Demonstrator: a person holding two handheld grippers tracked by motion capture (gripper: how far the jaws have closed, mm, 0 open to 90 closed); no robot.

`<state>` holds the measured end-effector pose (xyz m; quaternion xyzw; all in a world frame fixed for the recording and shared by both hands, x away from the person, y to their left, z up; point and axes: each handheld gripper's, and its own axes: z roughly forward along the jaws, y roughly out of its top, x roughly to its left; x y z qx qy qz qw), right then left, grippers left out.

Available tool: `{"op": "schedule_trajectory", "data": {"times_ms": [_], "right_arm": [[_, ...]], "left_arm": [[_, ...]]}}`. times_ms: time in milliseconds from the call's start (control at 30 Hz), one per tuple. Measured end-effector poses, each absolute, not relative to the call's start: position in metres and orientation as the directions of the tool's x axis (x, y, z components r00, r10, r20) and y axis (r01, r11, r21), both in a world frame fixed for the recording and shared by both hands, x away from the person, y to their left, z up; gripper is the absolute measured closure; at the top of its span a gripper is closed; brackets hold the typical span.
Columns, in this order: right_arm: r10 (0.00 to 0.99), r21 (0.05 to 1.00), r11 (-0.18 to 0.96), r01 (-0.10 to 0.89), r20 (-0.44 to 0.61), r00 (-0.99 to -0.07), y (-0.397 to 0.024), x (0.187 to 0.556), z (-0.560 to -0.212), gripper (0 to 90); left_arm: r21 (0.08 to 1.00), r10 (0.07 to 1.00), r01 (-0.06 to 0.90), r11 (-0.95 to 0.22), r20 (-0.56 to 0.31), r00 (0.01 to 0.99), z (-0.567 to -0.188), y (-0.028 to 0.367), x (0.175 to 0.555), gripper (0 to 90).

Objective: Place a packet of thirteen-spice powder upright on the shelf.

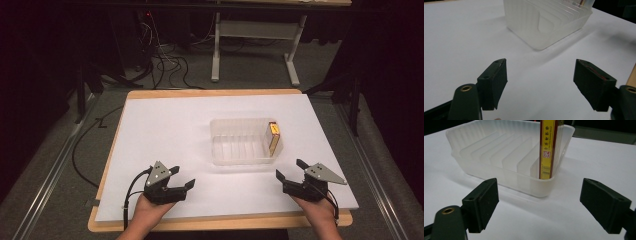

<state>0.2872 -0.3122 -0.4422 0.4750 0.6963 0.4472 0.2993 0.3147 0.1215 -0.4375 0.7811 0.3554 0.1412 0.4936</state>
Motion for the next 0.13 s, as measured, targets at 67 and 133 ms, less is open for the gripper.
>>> {"op": "schedule_trajectory", "data": {"times_ms": [67,133], "right_arm": [[0.928,0.909,0.145,0.391,0.012,-0.373,-0.3135,0.2851,-0.442,16.0],[0.931,0.915,0.124,0.383,0.026,-0.365,-0.3149,0.2832,-0.4409,16.0]], "left_arm": [[0.871,0.693,0.417,-0.26,-0.132,0.708,-0.4379,0.1209,0.3143,27.9],[0.869,0.692,0.421,-0.262,-0.135,0.709,-0.4381,0.1207,0.3144,27.9]]}}
